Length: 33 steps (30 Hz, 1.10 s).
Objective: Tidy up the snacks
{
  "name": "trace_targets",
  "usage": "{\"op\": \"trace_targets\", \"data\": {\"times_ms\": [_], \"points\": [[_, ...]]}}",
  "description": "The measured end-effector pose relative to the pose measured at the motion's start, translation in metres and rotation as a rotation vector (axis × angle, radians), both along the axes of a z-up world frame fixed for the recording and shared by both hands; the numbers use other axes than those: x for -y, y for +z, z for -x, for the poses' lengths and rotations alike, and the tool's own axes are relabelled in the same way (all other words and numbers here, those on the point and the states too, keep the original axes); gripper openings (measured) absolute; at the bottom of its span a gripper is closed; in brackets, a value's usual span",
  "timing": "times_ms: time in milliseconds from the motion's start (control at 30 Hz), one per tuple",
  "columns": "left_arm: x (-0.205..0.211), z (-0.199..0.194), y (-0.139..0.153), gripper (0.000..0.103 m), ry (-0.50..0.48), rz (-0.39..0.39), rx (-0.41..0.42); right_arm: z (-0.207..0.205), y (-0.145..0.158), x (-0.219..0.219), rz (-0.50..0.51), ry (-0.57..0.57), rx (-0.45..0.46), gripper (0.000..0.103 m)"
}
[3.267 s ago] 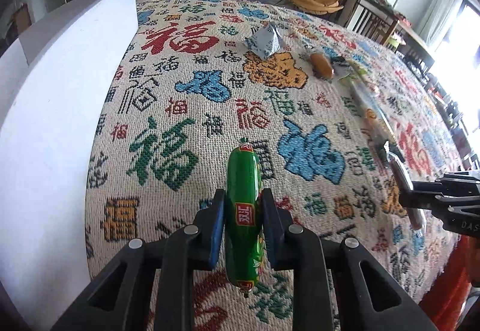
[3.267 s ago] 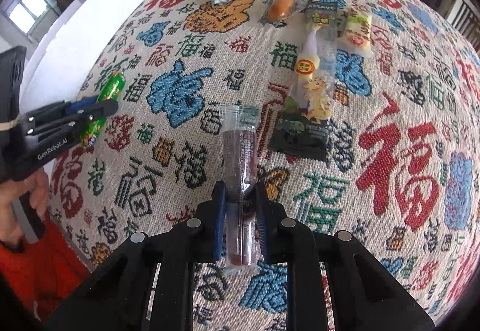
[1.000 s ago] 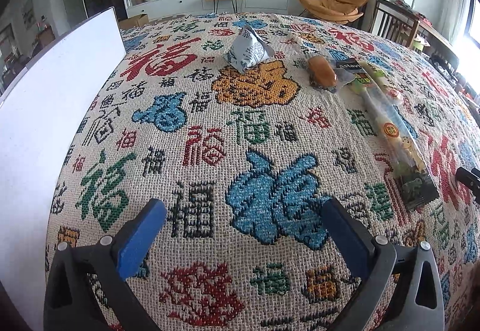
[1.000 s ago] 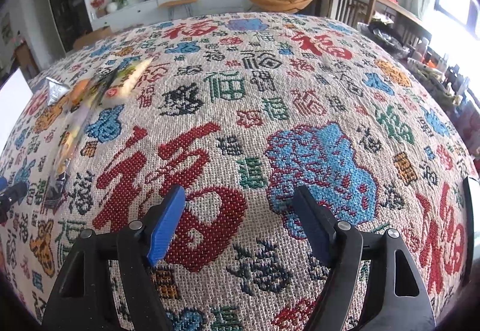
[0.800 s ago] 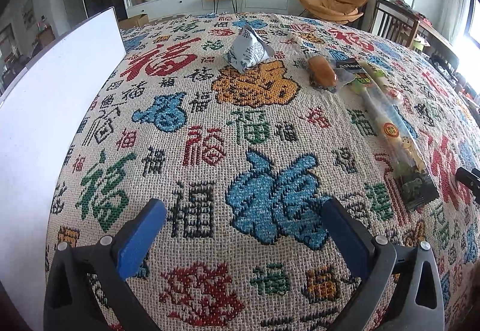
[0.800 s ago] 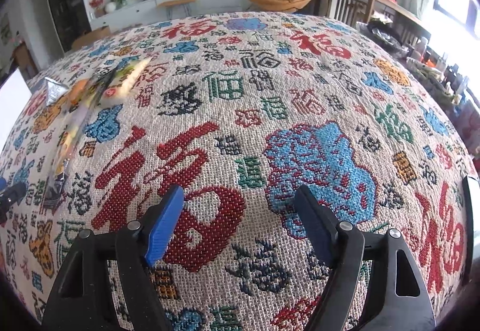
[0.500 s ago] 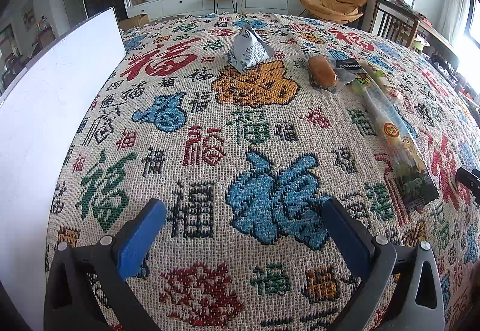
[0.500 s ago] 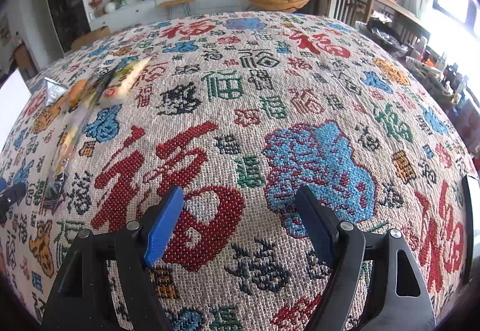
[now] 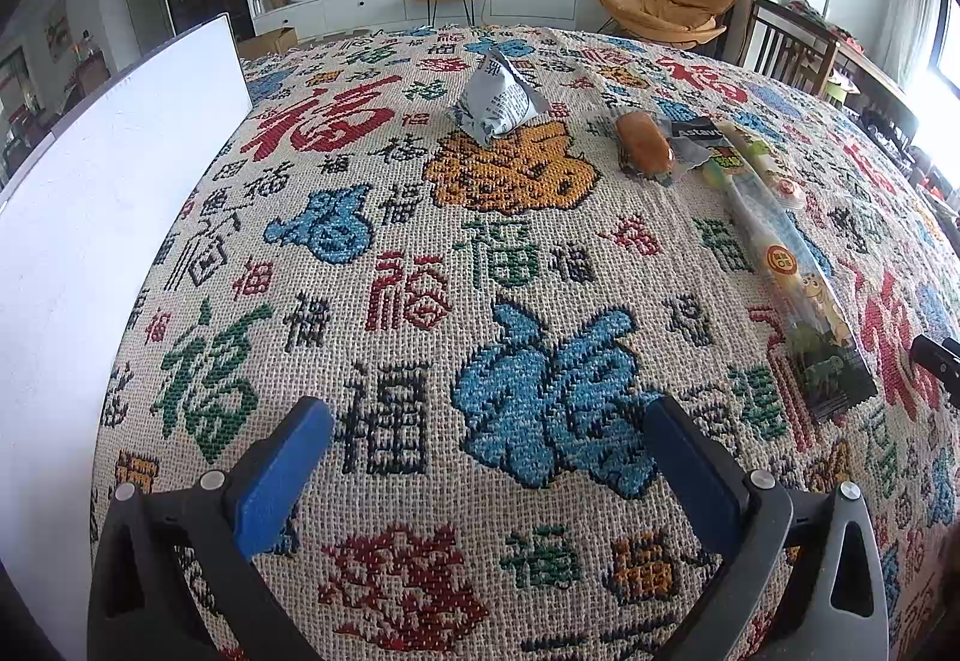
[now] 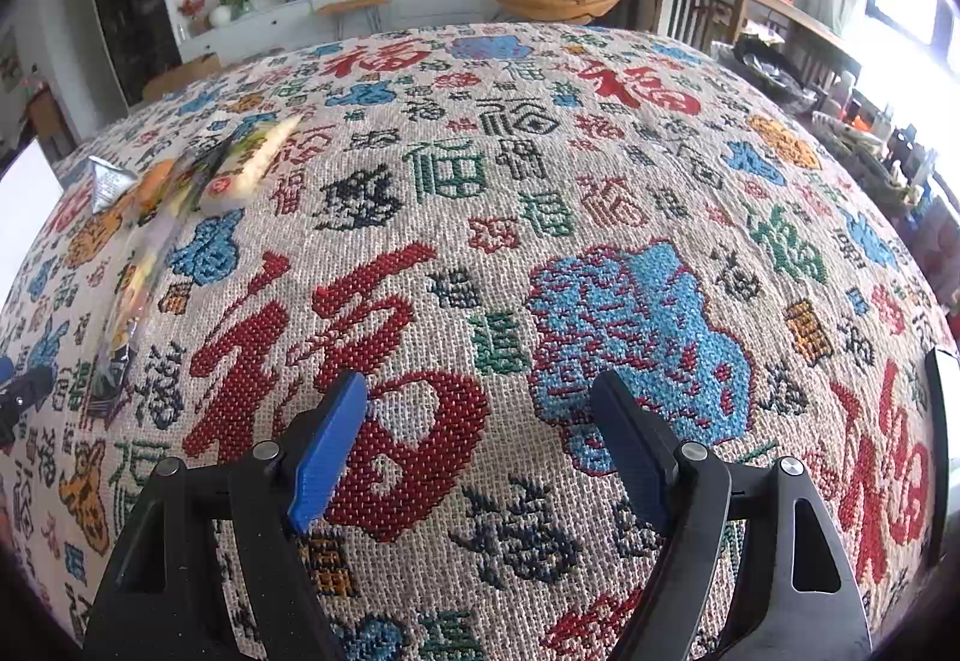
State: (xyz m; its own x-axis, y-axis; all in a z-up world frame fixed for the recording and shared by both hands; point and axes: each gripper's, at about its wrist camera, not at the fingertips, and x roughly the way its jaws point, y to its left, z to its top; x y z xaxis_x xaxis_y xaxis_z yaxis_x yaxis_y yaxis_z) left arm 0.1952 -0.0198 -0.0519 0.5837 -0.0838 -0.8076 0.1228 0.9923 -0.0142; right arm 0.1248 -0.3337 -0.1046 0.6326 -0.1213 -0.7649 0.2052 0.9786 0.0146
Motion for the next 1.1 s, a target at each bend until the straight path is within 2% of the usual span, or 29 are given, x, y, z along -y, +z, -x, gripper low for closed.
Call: {"op": "trace_targets", "data": {"times_ms": [67,167,267,367,467,633,733,767,800,833,967,1100], "points": [[0.001,0.003,0.003,0.103,-0.008,0.009,0.001,0.0,0.0,0.0,-0.001,0.0,0.0,0.08],[0.001,0.013,0.007,0.103,-0.079,0.063,0.005,0.001,0.0,0.0,-0.007,0.002,0.001,0.082],[0.003,0.002,0.012,0.103,-0.148,0.1,-0.011,0.001,-0.001,0.001,-0.017,0.008,0.003,0.083],[0.0,-0.039,0.02,0.103,-0.123,0.088,-0.016,0.0,-0.001,0.0,-0.018,0.017,-0.002,0.086],[-0.005,-0.092,0.026,0.103,-0.06,0.116,0.009,-0.001,-0.002,-0.003,-0.008,0.025,-0.009,0.086],[-0.005,-0.168,0.013,0.101,0.034,0.171,-0.029,-0.001,-0.002,-0.004,-0.011,0.029,-0.01,0.087],[0.006,-0.187,0.009,0.1,0.034,0.116,0.005,-0.001,-0.002,-0.004,-0.012,0.029,-0.01,0.087],[0.011,-0.19,0.008,0.09,0.019,0.084,0.016,-0.001,-0.002,-0.004,-0.011,0.029,-0.01,0.087],[0.015,-0.191,0.009,0.063,0.0,0.047,0.035,-0.001,-0.002,-0.004,-0.011,0.03,-0.011,0.088],[0.016,-0.191,0.01,0.053,-0.003,0.012,0.046,-0.002,-0.002,-0.004,-0.012,0.031,-0.011,0.088],[-0.001,-0.171,0.013,0.047,-0.002,0.08,0.049,-0.002,-0.002,-0.004,-0.012,0.032,-0.012,0.088],[-0.025,-0.118,0.02,0.047,-0.017,0.131,0.029,-0.002,-0.002,-0.004,-0.013,0.032,-0.011,0.088]]}}
